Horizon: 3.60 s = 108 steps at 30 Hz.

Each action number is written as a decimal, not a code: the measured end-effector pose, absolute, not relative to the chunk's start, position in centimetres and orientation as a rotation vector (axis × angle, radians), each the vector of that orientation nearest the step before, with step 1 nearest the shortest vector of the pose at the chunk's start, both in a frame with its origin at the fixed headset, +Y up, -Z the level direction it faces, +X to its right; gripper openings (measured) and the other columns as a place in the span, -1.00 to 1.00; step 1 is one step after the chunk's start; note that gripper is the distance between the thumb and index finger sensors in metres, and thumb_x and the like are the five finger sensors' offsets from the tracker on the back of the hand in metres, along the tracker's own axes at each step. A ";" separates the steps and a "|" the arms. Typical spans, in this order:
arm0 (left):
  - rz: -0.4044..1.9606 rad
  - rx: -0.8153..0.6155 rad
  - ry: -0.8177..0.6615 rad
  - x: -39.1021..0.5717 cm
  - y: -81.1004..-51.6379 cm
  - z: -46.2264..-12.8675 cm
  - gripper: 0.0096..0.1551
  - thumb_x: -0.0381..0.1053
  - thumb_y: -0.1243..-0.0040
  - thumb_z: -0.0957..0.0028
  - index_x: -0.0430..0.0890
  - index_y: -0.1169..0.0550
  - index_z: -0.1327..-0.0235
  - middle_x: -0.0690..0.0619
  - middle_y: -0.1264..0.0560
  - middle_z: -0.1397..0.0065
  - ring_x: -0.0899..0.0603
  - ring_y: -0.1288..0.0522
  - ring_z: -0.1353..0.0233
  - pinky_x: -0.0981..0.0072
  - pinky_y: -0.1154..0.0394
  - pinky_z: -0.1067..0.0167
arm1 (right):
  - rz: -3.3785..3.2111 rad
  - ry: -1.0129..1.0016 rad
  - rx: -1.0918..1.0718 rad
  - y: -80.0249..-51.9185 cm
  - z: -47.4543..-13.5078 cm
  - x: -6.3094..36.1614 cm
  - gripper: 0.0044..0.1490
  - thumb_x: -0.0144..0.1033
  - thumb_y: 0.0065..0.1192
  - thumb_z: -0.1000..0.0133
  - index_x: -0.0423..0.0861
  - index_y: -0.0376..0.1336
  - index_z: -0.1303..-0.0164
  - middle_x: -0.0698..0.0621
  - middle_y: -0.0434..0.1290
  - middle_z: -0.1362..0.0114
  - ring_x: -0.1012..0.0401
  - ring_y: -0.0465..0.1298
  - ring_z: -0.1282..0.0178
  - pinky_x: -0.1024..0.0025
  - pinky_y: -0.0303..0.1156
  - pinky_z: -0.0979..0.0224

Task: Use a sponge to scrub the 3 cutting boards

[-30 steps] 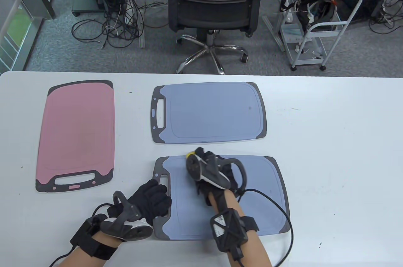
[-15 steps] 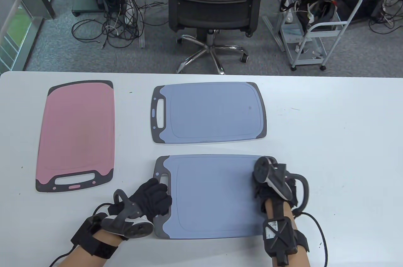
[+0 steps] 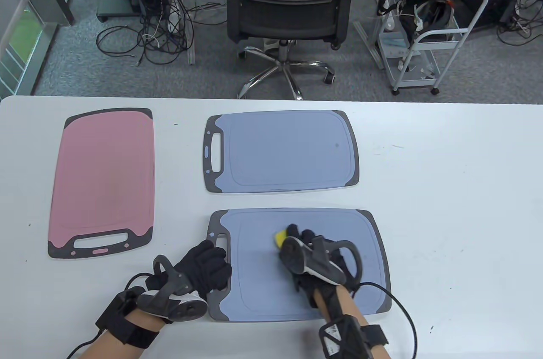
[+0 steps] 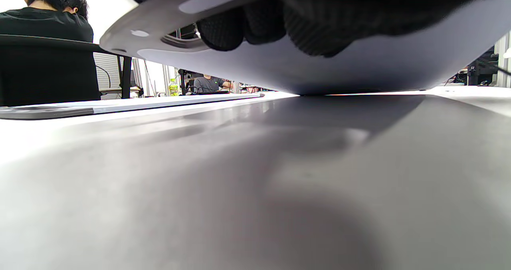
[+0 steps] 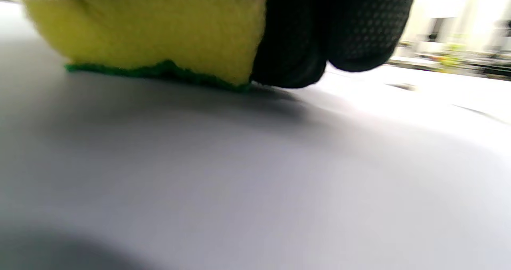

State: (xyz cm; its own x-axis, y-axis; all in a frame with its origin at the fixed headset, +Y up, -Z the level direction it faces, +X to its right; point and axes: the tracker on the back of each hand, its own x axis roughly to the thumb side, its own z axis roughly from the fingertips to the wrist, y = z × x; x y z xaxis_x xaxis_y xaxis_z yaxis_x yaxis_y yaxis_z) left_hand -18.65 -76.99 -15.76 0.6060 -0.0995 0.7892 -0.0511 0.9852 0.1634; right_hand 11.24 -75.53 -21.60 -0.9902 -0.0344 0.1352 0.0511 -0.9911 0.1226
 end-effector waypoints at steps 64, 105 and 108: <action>-0.031 0.175 -0.927 -18.4 -77.0 -15.7 -0.50 0.10 -0.29 -0.26 0.06 -0.29 -0.30 0.13 -0.43 -0.36 -0.14 -0.38 -0.57 -0.23 -0.24 -0.52 | -3.067 -0.258 0.251 -77.7 -17.4 22.4 -0.11 0.17 0.11 -0.09 -0.12 0.15 -0.54 -0.12 0.42 -0.27 0.12 0.55 0.03 0.10 0.50 -0.13; -0.028 0.169 -0.930 -18.4 -77.0 -15.8 -0.50 0.10 -0.28 -0.27 0.06 -0.29 -0.31 0.13 -0.43 -0.37 -0.14 -0.38 -0.57 -0.23 -0.23 -0.53 | -3.108 -0.116 -0.704 -75.2 -15.1 5.8 -0.10 0.17 0.12 -0.09 -0.15 0.16 -0.53 -0.13 0.42 -0.24 0.15 0.55 0.04 0.13 0.50 -0.14; -0.033 0.175 -0.933 -18.4 -77.0 -15.7 -0.50 0.11 -0.29 -0.26 0.06 -0.30 -0.31 0.13 -0.43 -0.37 -0.14 -0.38 -0.57 -0.23 -0.24 -0.53 | -2.969 -0.067 -1.080 -74.2 -12.9 -0.4 -0.09 0.19 0.10 -0.08 -0.12 0.15 -0.53 -0.11 0.42 -0.25 0.16 0.55 0.03 0.14 0.51 -0.15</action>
